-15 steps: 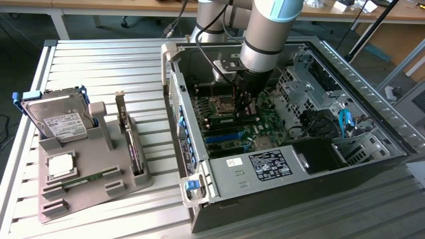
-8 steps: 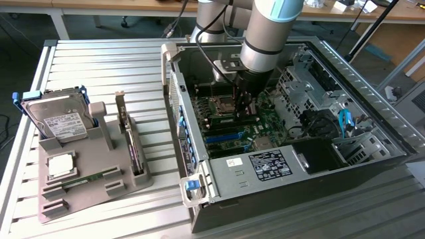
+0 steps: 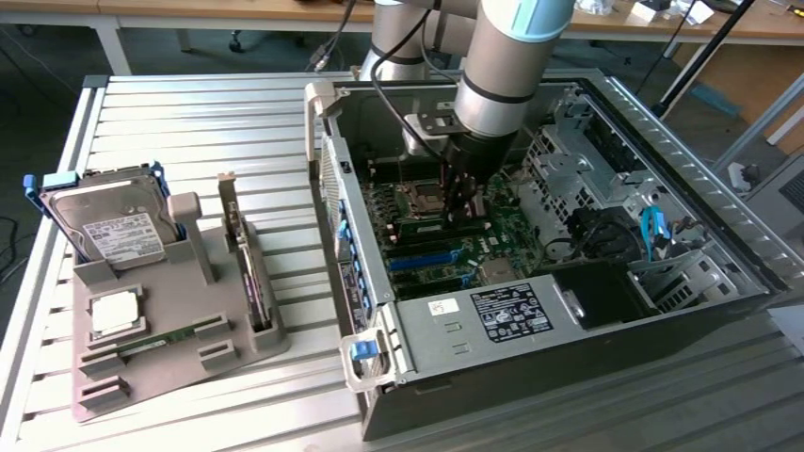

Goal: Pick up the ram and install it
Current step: 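Insert the ram into the slot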

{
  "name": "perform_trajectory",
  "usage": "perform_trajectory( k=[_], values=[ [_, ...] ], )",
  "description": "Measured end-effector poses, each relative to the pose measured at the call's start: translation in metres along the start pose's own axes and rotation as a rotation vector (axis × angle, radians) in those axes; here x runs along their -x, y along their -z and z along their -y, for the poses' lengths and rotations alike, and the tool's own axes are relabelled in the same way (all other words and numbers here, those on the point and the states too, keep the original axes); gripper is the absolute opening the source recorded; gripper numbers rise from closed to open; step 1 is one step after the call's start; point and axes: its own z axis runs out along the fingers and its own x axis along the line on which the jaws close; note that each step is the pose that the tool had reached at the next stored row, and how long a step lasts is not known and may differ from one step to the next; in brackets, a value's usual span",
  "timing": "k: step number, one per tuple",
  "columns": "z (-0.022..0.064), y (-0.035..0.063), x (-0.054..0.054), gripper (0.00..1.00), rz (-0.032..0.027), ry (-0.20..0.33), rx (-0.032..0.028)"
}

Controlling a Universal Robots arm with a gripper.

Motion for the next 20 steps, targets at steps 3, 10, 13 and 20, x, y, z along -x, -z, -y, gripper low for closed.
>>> perform_trajectory(
  k=[3, 10, 13, 20],
  values=[
    [0.0000, 0.0000, 0.0000, 0.14, 0.0000, 0.004, -0.0001],
    [0.0000, 0.0000, 0.0000, 0.14, 0.0001, 0.008, -0.0001],
    [0.0000, 0.0000, 0.0000, 0.14, 0.0001, 0.011, -0.0002],
    [0.0000, 0.0000, 0.0000, 0.14, 0.0002, 0.016, -0.0002]
  ],
)
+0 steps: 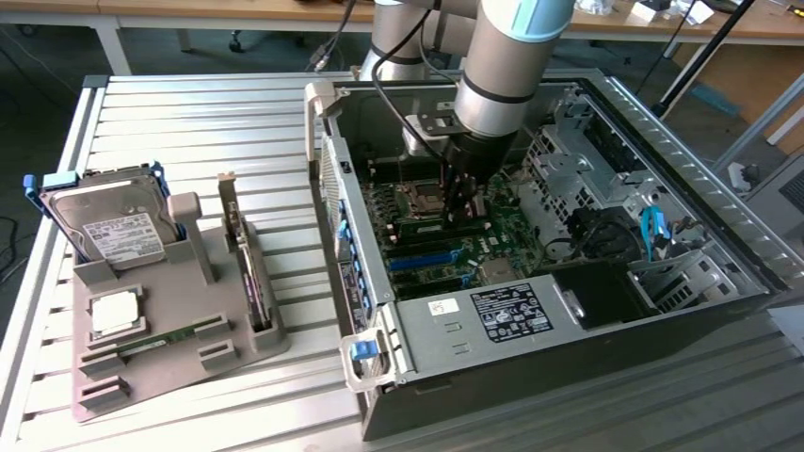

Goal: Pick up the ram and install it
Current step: 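Insert the ram into the slot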

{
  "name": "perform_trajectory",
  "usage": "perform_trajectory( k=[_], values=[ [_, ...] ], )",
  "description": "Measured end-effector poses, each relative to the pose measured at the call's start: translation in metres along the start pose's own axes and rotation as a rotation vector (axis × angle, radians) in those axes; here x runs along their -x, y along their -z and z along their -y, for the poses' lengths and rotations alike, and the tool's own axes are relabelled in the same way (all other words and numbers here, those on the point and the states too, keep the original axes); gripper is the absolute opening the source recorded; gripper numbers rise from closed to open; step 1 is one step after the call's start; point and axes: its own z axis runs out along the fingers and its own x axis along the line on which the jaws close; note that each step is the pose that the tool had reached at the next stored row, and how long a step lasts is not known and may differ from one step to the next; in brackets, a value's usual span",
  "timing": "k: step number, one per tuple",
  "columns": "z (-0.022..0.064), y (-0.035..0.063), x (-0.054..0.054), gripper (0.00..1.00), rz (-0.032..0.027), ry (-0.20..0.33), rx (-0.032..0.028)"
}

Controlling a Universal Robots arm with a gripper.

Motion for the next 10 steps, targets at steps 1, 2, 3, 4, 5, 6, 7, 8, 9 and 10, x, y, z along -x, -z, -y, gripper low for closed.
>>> perform_trajectory(
  k=[1, 2, 3, 4, 5, 6, 7, 8, 9, 10],
  values=[
    [0.0000, 0.0000, 0.0000, 0.14, 0.0000, 0.000, 0.0000],
    [0.0000, 0.0000, 0.0000, 0.14, 0.0001, 0.000, 0.0000],
    [0.0000, 0.0000, 0.0000, 0.14, 0.0000, 0.000, 0.0000],
    [0.0000, 0.0000, 0.0000, 0.14, 0.0000, 0.001, 0.0000],
    [0.0000, 0.0000, 0.0000, 0.14, 0.0000, 0.003, 0.0000],
    [0.0000, 0.0000, 0.0000, 0.14, 0.0001, 0.007, 0.0000],
    [0.0000, 0.0000, 0.0000, 0.14, 0.0001, 0.009, -0.0001],
    [0.0000, 0.0000, 0.0000, 0.14, 0.0002, 0.010, -0.0001],
    [0.0000, 0.0000, 0.0000, 0.14, 0.0001, 0.010, -0.0001],
    [0.0000, 0.0000, 0.0000, 0.14, 0.0001, 0.010, -0.0001]
  ],
)
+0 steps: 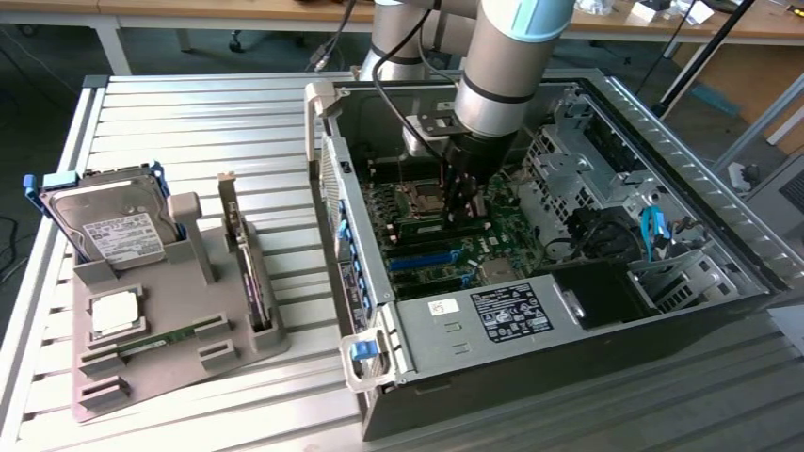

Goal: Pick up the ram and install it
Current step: 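Insert the ram into the slot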

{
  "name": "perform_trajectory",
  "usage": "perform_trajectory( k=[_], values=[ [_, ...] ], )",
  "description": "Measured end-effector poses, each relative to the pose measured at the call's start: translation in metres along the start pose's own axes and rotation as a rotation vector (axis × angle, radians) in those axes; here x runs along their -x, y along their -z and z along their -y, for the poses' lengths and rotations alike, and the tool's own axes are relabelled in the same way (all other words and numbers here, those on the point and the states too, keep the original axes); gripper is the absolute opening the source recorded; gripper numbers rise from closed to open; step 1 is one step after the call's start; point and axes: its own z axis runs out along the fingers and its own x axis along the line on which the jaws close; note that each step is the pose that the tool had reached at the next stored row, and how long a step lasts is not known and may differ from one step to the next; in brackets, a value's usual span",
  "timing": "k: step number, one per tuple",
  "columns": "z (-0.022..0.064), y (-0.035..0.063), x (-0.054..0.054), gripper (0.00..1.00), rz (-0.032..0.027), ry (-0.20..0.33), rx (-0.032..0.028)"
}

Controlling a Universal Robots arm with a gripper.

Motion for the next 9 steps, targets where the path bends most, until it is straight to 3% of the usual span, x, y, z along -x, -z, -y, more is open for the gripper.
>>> perform_trajectory(
  k=[9],
  values=[
    [0.0000, -0.0020, 0.0000, 0.14, -0.0002, 0.000, 0.0001]
  ],
)
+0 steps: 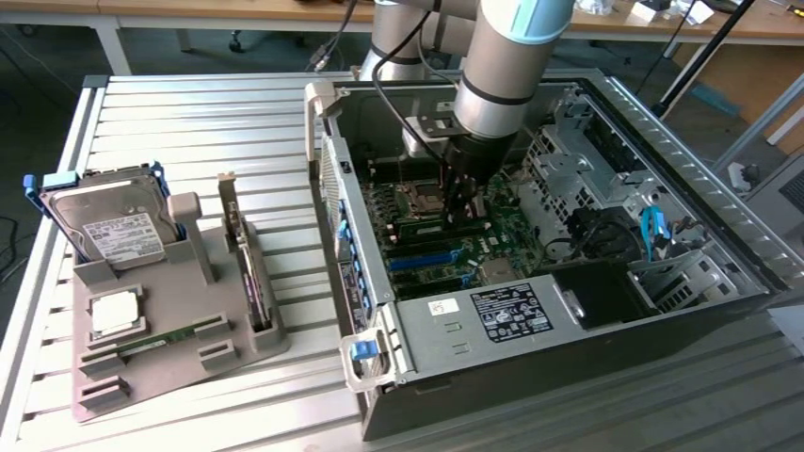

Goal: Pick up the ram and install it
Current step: 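Insert the ram into the slot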

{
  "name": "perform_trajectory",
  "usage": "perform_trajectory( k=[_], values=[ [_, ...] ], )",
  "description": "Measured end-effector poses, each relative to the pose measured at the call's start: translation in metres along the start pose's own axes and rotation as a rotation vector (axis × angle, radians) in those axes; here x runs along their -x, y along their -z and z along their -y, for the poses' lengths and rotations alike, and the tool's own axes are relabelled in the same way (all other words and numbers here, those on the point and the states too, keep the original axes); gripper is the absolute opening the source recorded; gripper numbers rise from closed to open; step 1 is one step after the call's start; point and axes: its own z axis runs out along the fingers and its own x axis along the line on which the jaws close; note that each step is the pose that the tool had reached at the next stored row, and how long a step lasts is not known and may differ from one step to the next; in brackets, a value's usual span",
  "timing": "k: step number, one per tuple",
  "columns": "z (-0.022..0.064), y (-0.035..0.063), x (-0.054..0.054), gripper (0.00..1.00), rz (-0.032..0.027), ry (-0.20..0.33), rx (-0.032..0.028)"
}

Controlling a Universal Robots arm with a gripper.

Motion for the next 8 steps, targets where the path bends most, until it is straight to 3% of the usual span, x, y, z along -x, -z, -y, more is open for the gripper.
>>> perform_trajectory(
  k=[4, 5, 8],
  values=[
    [0.0001, -0.0002, 0.0001, 0.15, 0.0005, 0.000, -0.0003],
    [0.0000, 0.0003, 0.0000, 0.22, 0.0002, 0.000, -0.0001],
    [0.0001, 0.0093, -0.0001, 0.22, -0.0009, 0.000, -0.0001]
  ],
)
